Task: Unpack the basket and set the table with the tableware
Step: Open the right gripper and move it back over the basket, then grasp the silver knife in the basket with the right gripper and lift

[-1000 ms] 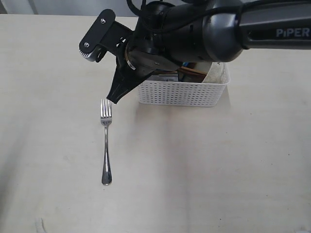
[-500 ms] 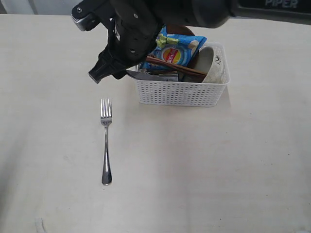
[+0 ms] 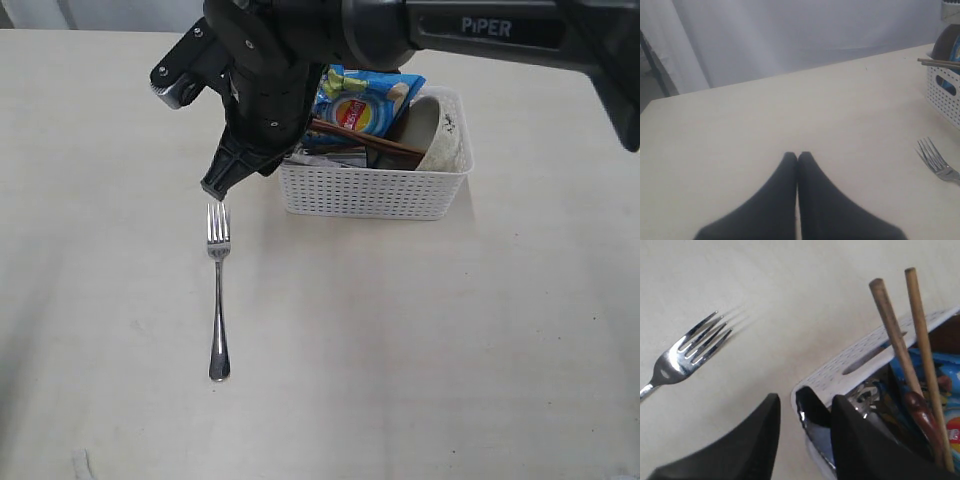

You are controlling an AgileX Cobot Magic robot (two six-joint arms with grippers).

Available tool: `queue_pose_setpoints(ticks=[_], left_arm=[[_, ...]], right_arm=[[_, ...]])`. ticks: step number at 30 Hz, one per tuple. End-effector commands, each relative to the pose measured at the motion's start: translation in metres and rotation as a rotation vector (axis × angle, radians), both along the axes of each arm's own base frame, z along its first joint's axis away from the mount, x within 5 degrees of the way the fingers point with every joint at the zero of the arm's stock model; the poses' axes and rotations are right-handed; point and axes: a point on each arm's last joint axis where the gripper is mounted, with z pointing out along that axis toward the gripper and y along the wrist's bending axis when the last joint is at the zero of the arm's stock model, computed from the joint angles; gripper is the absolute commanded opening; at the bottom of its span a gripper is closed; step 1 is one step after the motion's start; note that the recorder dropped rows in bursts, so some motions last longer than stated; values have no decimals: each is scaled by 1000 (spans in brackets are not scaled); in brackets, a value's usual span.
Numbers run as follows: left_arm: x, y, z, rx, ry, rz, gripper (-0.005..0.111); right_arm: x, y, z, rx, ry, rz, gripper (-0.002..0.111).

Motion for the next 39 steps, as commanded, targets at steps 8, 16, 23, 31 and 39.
queue_pose_setpoints(ticks=[8, 16, 23, 31, 39], left_arm=[[0, 0, 0, -18, -6, 4, 0], [0, 0, 0, -18, -6, 4, 0], [0, 0, 0, -18, -6, 4, 0], [0, 0, 0, -18, -6, 4, 0], [0, 0, 0, -18, -6, 4, 0]], right_arm=[[6, -1, 9, 42, -62, -110, 33], [5, -1, 10, 39, -56, -108, 28], [3, -5, 30, 39, -104, -50, 0], [-5, 0, 77, 138, -192, -30, 0], [-4, 3, 93, 190, -217, -55, 0]])
